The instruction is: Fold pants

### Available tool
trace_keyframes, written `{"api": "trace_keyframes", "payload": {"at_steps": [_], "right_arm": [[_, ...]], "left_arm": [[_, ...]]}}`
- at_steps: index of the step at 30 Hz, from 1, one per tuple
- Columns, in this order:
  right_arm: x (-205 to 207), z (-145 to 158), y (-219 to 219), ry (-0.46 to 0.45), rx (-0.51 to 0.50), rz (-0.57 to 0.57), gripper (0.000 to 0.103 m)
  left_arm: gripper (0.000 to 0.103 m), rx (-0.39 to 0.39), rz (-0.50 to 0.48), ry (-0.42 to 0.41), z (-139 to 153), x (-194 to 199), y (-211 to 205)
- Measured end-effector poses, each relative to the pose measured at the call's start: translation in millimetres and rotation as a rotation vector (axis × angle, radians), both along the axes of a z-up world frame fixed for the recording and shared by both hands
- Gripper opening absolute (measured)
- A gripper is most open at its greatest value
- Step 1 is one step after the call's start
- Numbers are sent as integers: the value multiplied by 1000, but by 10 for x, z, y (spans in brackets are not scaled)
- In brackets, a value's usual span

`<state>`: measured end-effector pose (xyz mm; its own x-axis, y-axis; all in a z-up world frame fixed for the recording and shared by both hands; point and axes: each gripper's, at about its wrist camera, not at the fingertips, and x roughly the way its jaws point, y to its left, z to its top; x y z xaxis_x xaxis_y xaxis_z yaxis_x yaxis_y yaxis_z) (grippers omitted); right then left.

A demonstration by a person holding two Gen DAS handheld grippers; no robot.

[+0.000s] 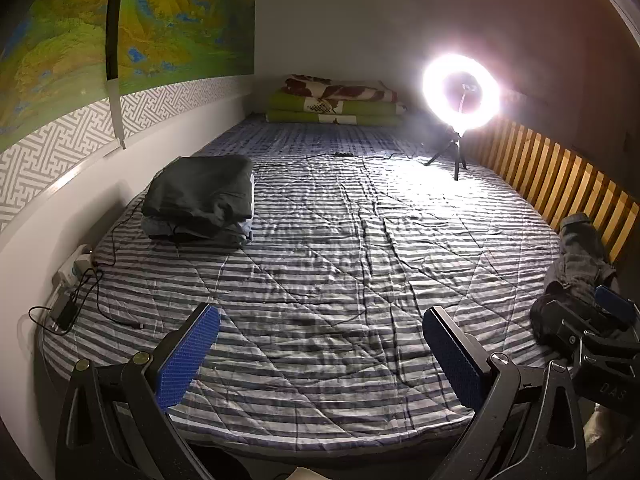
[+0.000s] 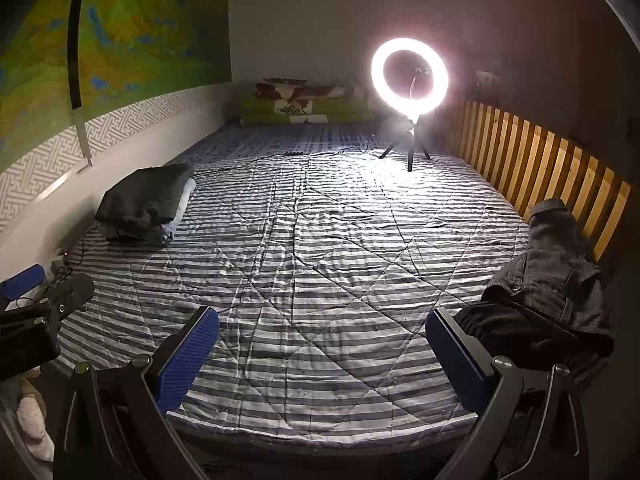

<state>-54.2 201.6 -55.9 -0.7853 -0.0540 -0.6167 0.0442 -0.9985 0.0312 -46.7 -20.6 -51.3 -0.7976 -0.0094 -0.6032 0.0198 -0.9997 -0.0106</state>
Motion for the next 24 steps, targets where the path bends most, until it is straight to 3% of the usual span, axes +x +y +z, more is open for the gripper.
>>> {"api": "trace_keyframes", "payload": {"at_steps": [24], "right_arm": [[-88, -120, 79, -21, -11, 1, 102]], "left_arm": [[103, -5, 1, -22, -73, -121, 15]]}}
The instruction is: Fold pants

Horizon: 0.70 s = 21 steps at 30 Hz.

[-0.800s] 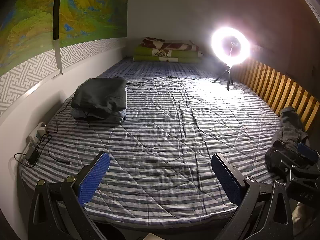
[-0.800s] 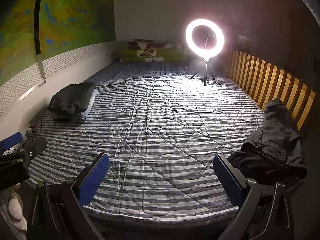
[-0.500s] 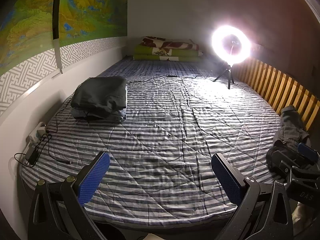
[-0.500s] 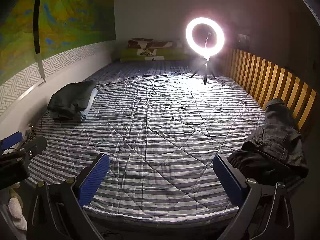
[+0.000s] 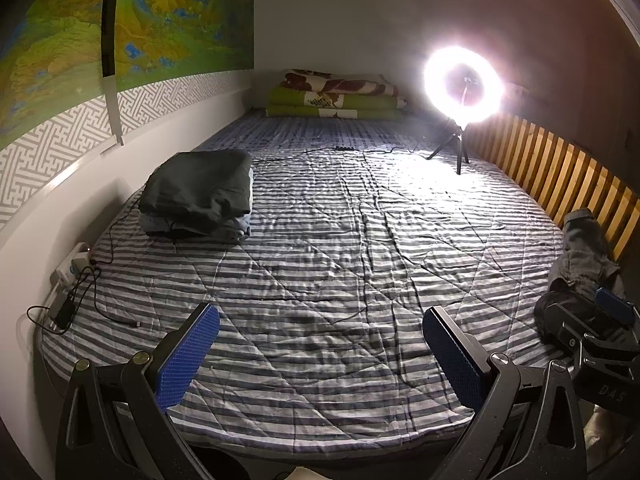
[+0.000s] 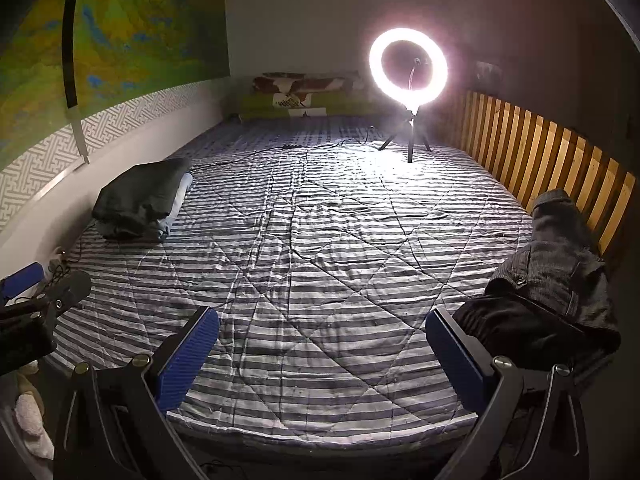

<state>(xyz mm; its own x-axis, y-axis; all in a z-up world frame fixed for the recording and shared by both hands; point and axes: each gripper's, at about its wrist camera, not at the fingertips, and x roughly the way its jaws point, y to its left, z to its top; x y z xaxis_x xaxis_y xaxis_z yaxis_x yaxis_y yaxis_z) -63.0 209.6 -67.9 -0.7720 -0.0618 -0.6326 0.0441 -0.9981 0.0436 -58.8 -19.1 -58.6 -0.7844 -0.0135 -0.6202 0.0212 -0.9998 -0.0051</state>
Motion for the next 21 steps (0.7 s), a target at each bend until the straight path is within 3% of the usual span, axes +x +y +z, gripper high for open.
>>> {"api": "trace_keyframes", "payload": {"at_steps": [21], "right_arm": [[-45, -52, 34, -13, -6, -2, 102]], "left_arm": [[103, -6, -7, -13, -72, -79, 49]]}}
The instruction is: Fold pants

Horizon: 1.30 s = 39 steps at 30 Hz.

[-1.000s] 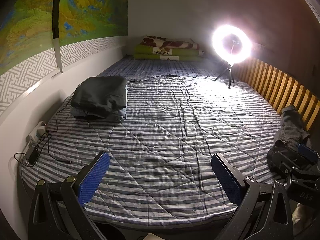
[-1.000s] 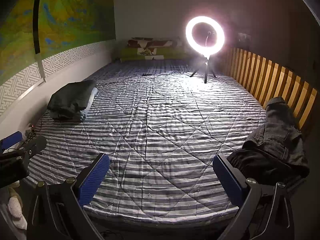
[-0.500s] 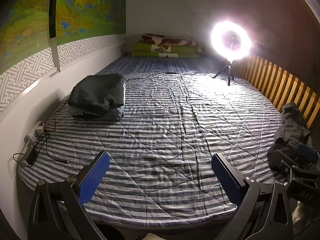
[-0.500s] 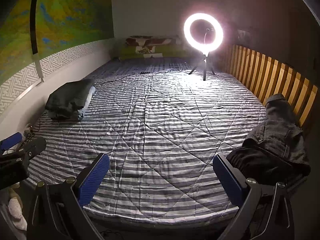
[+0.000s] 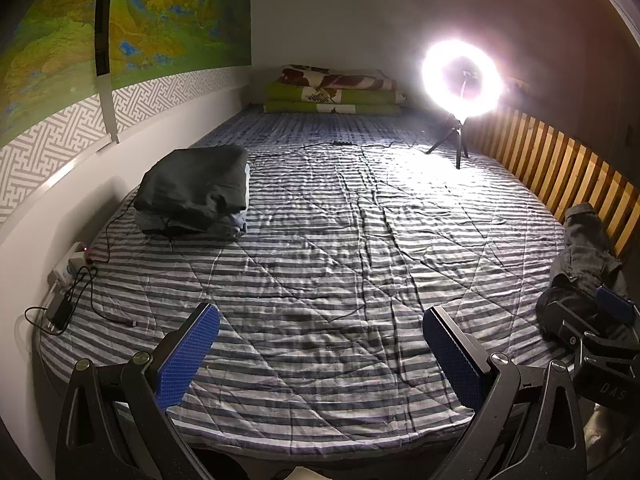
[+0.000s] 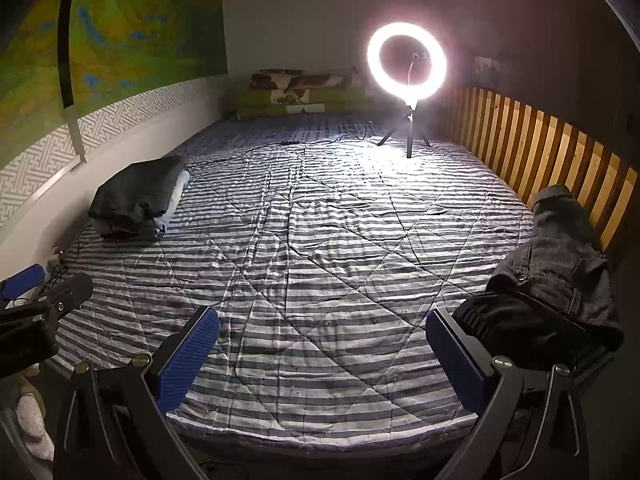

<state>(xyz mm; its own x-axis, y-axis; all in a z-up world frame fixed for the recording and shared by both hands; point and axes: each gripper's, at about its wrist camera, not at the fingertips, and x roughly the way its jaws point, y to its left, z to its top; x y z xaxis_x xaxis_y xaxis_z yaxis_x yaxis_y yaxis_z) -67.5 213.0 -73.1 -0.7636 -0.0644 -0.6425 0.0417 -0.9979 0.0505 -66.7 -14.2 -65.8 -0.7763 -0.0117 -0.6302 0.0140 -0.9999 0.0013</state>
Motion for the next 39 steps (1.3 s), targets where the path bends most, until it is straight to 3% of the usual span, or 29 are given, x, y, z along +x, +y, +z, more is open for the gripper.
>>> {"api": "trace_keyframes", "payload": {"at_steps": [21, 30, 39], "right_arm": [[-193, -122, 90, -26, -10, -8, 102], [-488, -338, 568, -63, -5, -121, 102], [-781, -605, 1442, -131, -54, -243, 102]], "left_arm": [[103, -22, -7, -25, -116, -169, 48], [103, -19, -29, -65, -289, -421, 184], [103, -28, -78, -110, -493, -622, 346]]}}
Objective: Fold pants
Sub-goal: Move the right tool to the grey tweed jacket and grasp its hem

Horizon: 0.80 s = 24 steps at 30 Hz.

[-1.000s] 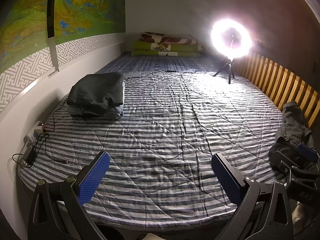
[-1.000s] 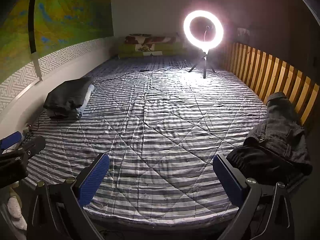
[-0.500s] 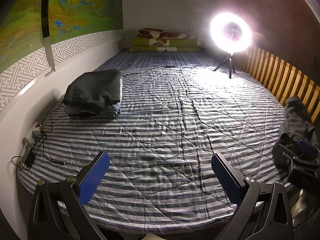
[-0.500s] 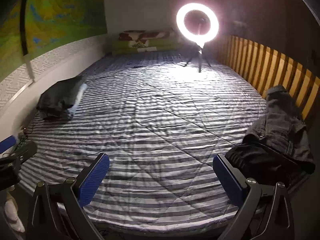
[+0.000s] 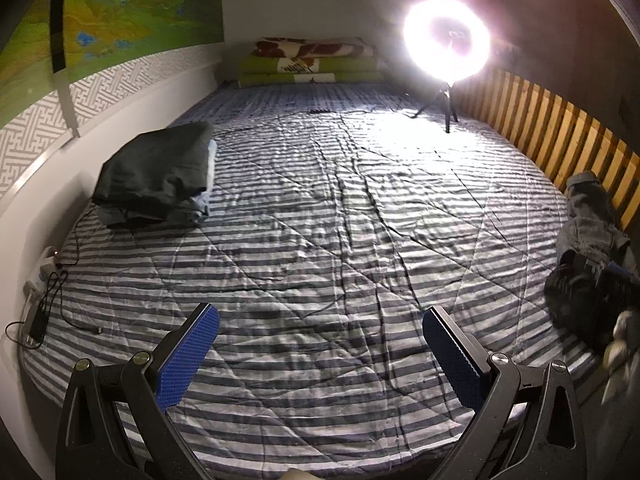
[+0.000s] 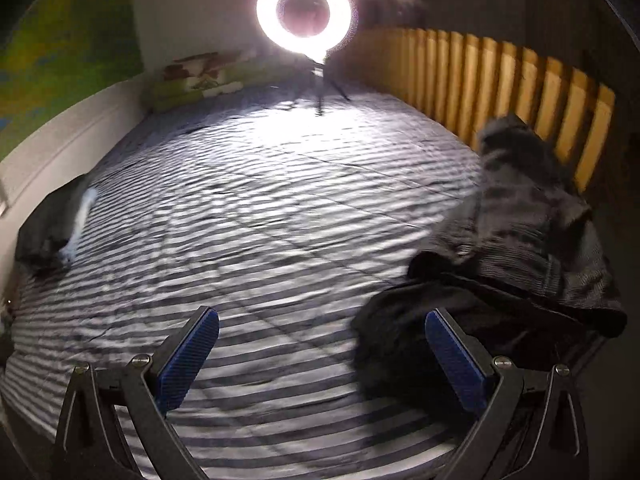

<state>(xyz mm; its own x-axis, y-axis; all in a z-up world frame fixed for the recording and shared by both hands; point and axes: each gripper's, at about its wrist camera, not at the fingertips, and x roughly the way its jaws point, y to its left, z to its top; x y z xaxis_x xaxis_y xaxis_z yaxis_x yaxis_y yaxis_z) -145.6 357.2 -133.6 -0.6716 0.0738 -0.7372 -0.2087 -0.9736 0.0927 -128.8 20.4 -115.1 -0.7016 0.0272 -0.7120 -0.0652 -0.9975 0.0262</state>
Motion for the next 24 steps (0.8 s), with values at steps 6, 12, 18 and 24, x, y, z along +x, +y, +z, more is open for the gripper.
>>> {"api": "trace_keyframes", "payload": {"at_steps": [6, 12, 18, 24], "right_arm": [[-311, -101, 724, -70, 66, -105, 102], [-527, -71, 1343, -156, 31, -159, 102], [-648, -194, 1547, -230, -7, -127, 102], [-903, -465, 1085, -329, 104, 40, 102]], "left_arm": [[103, -6, -5, -22, -91, -57, 33], [103, 4, 11, -34, -142, -73, -28], [103, 7, 6, -51, -203, -86, -1], [103, 2, 4, -48, -204, -64, 16]]}}
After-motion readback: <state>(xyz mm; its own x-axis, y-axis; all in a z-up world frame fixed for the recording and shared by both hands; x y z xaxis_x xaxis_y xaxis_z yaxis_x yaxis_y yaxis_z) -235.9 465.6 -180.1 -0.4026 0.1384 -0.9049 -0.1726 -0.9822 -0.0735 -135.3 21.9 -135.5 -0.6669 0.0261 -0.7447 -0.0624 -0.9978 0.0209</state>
